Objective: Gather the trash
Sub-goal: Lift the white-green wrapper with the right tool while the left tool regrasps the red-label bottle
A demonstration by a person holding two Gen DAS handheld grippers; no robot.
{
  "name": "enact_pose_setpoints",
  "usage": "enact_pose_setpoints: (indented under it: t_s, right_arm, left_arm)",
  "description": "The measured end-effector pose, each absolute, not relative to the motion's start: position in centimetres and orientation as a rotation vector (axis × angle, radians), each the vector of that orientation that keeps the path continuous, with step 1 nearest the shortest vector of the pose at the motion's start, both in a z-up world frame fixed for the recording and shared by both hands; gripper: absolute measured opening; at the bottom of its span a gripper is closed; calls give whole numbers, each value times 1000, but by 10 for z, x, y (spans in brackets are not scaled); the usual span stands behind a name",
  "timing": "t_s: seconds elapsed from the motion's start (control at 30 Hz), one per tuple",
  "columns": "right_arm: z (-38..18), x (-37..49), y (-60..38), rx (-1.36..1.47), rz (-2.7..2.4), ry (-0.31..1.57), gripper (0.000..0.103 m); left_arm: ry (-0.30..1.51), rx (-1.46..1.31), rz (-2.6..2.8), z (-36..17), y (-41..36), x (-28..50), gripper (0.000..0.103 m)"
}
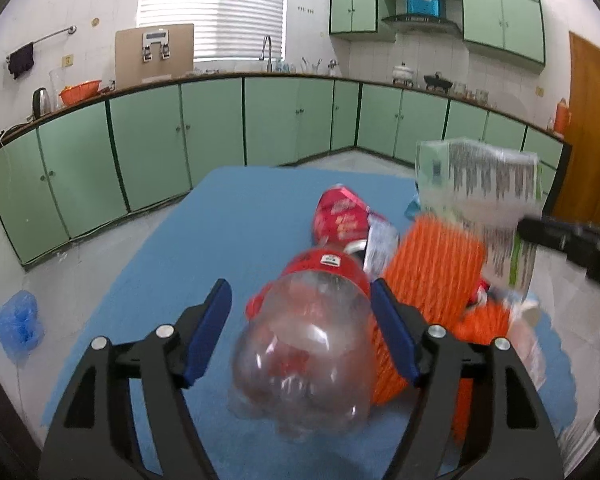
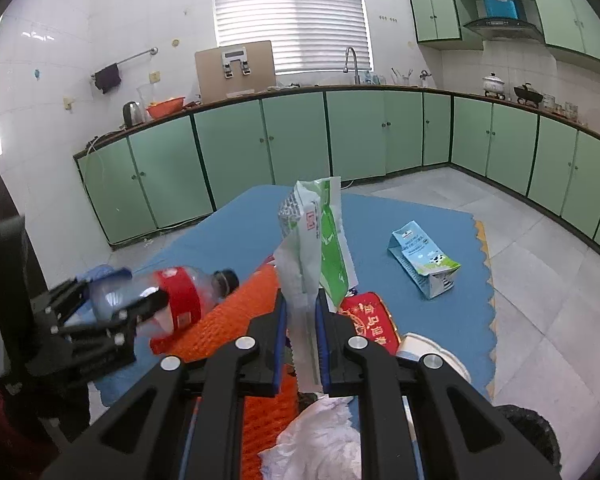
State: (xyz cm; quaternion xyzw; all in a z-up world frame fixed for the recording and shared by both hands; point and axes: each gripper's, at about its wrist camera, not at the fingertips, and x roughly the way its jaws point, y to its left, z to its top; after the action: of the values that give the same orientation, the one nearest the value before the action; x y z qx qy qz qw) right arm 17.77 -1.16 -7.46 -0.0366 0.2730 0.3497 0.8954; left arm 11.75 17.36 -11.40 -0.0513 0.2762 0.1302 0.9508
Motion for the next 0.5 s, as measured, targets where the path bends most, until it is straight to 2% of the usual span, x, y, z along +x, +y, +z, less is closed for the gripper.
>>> enact_pose_setpoints:
  t_s: [0.2,0.27,0.37,0.43,0.47,0.5]
  right_arm:
    - [-79,178,-9,-84,733,574,13]
    - [-79,179,-9,-82,729,577,13]
    - [-80,180,-10,-76,725,583,13]
    - [-82,181,-9,-79,722,588,13]
    - [-83,182,-9,-79,721,591,13]
    - [-83,183,-9,-80,721,594,13]
  left_arm:
    - [611,-114,269,-131,179,116,73]
    - [623,-100,258,-131,181,123,79]
    - [659,-112,249,-136,186,132,80]
    - [674,-126,241,-141,186,133,73]
    - [683,-132,233,-144,186,135,61]
    - [694,-132,233,-146,185,137,61]
